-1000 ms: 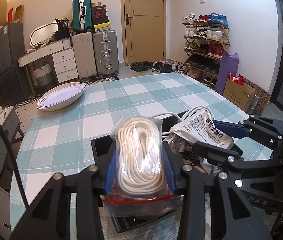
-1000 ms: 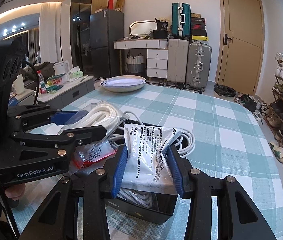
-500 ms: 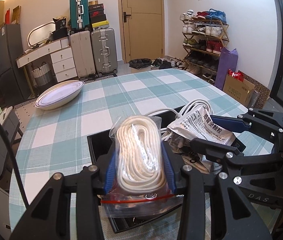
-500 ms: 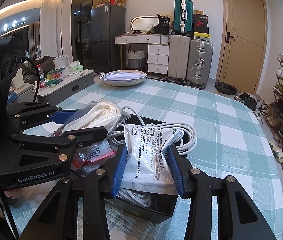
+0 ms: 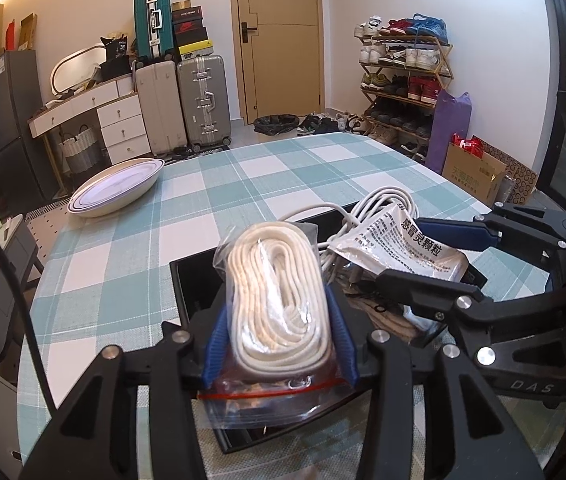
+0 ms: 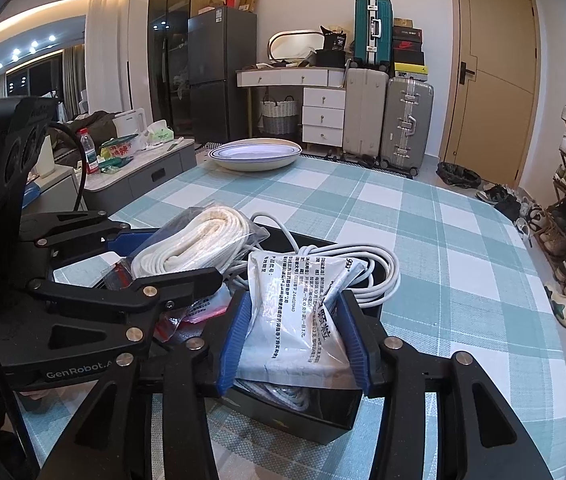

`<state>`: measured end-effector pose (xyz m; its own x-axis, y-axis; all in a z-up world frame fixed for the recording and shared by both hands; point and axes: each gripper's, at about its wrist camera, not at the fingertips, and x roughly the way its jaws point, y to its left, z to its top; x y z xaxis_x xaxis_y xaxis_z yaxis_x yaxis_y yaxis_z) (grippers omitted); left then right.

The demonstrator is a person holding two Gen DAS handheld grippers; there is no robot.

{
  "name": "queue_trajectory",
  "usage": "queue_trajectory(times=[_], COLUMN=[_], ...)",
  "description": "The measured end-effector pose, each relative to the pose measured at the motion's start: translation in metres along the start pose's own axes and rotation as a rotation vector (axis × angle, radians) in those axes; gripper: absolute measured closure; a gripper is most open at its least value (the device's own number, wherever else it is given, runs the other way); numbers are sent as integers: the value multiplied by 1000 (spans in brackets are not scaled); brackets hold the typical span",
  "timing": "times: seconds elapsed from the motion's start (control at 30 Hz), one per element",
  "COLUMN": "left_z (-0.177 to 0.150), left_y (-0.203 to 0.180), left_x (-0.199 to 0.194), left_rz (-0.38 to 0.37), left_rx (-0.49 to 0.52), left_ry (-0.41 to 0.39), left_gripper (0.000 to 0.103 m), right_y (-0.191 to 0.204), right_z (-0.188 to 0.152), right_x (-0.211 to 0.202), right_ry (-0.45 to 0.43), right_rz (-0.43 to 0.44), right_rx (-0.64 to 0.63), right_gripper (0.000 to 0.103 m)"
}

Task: Organize soft objects
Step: 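Open both grippers to drop the rope bag and sachet into the box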

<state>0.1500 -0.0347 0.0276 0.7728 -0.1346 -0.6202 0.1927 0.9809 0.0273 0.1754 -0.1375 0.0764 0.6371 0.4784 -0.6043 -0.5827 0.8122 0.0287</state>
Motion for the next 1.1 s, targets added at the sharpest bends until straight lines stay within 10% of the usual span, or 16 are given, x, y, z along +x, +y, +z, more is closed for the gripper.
queue_trajectory(times=[0.4, 1.1], left_z=[-3, -41], left_y=[2, 12], left_x=[-33, -58], left_rz=[14, 111], left_rx=[-1, -101], left_ry=[-81, -173], left_gripper=[5, 0], right_y=[-9, -12], right_z=[-6, -31], right_x=[-31, -72], right_ry=[-74, -185], right_rz=[-13, 7], right_rx=[0, 56], right_gripper=[1, 0])
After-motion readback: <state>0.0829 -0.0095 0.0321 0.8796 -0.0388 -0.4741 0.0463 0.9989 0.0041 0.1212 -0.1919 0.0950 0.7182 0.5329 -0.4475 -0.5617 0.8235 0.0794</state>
